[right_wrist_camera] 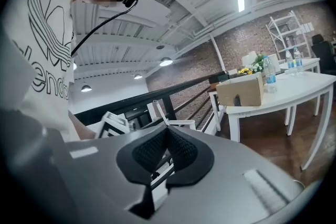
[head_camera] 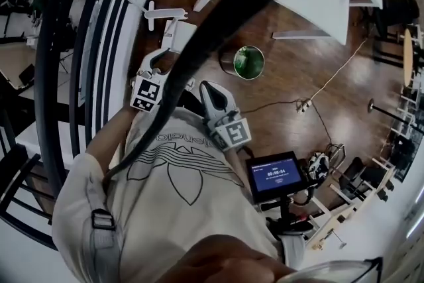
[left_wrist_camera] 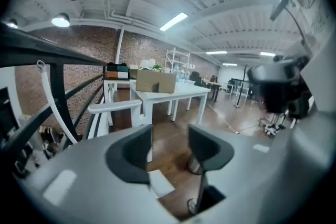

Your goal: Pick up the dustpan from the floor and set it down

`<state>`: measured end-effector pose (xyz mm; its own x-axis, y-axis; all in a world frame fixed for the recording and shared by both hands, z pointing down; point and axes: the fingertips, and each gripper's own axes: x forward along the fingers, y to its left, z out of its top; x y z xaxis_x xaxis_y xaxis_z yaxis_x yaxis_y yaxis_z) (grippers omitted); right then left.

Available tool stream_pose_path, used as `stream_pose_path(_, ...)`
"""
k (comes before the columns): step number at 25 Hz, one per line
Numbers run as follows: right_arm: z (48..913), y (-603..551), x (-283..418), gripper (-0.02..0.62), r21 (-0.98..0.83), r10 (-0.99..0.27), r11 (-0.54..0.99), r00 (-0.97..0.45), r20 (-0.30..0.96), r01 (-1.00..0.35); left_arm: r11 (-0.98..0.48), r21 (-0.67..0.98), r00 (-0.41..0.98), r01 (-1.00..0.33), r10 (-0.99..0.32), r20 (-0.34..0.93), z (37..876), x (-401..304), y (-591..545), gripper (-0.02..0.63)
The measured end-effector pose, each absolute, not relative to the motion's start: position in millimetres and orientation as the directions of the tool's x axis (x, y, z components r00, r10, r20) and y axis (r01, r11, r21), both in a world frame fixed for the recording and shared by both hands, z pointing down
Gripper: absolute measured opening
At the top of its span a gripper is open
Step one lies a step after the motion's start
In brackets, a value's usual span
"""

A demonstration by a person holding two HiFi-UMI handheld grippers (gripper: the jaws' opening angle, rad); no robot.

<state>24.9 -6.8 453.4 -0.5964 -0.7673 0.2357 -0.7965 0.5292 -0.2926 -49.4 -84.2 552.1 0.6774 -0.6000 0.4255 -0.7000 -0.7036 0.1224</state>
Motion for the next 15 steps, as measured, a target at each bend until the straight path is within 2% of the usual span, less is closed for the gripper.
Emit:
stream_pose_path(1,457,-7,30,0.003,-0.304,-0.768,0.522,-0.594,0.238,-0.797,-0.699,0.084,0.653,-0.71,-0.61,0.449,571,-50,-103,0.321)
stream_pose_path(2,461,-6,33,0.003,-0.316,-0.766,0.515,-0.593,0.247,-0.797,-0.69,0.052,0.626,-0.722,-0.618,0.475,590,-51,-123,0.337)
stream_pose_path(7,488,8,44,0.002,-0.39,-0.751,0.435,-0.566,0.339,-0.811,-0.623,-0.047,0.512,-0.781,-0.682,0.523,657,-60,-211,0.356)
stream_pose_path(12,508,38,78,0.003,-0.419,-0.785,0.266,-0.447,0.428,-0.868,-0.674,-0.021,0.563,-0.738,-0.633,0.531,692,-27,-235,0.345)
stream_pose_path(13,512,37,80,0.003,-0.418,-0.791,0.249,-0.432,0.433,-0.874,-0.694,-0.027,0.567,-0.72,-0.61,0.554,699,-23,-240,0.334)
stream_pose_path(14,515,35,80,0.003,-0.419,-0.797,0.242,-0.425,0.429,-0.876,-0.714,-0.03,0.564,-0.699,-0.576,0.592,708,-21,-244,0.262)
stream_pose_path(15,518,31,79,0.003,-0.42,-0.801,0.242,-0.424,0.422,-0.875,-0.729,-0.024,0.551,-0.684,-0.539,0.637,717,-21,-247,0.118)
